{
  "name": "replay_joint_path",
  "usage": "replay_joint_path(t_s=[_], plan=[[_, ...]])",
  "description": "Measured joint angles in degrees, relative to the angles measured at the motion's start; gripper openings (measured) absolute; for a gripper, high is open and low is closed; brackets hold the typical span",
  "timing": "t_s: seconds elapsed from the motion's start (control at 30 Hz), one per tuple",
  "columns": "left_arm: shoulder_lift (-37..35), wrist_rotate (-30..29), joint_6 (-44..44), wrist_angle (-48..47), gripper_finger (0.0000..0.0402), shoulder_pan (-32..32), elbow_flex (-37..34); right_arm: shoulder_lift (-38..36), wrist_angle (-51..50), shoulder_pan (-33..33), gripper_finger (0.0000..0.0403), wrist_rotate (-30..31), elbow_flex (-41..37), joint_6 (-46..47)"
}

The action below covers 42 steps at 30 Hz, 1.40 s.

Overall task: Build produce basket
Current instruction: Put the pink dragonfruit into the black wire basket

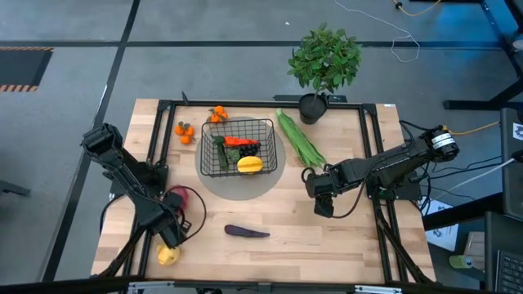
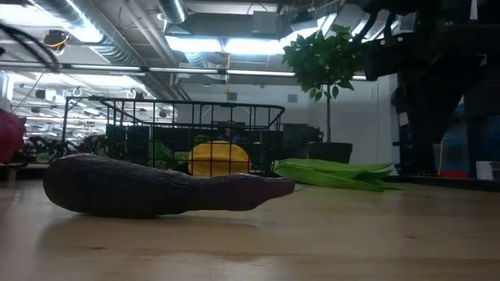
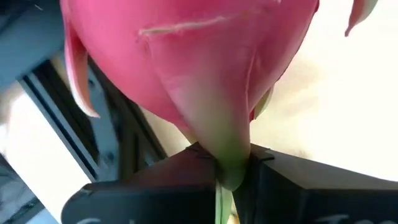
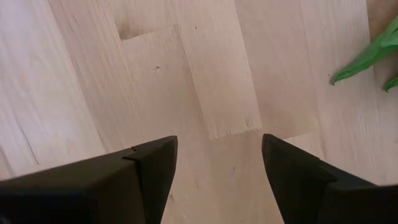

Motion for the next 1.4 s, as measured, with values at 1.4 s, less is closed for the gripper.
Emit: replay_joint_path(t_s=[1.4], plan=[[3.2,-35.0,99.2,0.4,0.0004,49.9,36.1,0.0,1.2,0.0,0.0222,0.0,0.0,-0.1]])
